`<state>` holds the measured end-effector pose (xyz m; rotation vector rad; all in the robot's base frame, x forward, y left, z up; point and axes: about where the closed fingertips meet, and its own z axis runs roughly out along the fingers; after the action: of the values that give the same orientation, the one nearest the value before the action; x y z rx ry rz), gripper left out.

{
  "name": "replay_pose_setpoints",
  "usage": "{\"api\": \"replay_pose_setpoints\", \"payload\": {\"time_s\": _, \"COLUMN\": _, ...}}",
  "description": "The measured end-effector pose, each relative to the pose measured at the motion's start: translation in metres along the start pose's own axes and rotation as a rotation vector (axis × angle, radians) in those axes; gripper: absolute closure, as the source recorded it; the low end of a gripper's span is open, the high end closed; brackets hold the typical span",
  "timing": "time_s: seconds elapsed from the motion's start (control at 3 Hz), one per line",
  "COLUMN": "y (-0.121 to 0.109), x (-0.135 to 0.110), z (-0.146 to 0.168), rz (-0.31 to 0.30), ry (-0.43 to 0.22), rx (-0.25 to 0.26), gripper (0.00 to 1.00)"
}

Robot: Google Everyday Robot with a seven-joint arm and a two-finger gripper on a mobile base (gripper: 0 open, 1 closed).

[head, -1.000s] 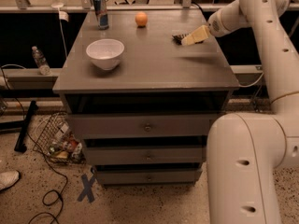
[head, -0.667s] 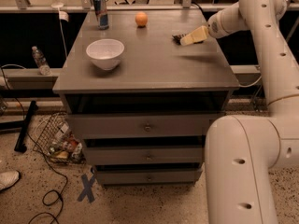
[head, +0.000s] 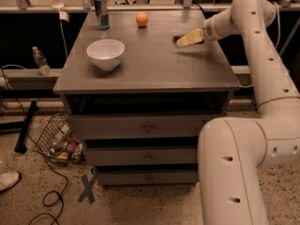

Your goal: Move rxbar chocolate near white bowl

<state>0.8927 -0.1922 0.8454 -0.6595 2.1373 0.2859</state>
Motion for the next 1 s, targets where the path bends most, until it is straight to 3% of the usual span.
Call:
{"api": "replay_pose_setpoints", "payload": {"time_s": 0.67, "y": 0.003, "x": 0.008, "z": 0.015, "rz": 0.031, "ry": 0.005, "rx": -0.014, "gripper": 0.02}}
{"api": "replay_pose_setpoints", "payload": {"time_s": 1.0, "y": 0.009, "x": 0.010, "z": 0.023, "rz": 0.034, "ry": 0.006, "rx": -0.034, "gripper": 0.33}}
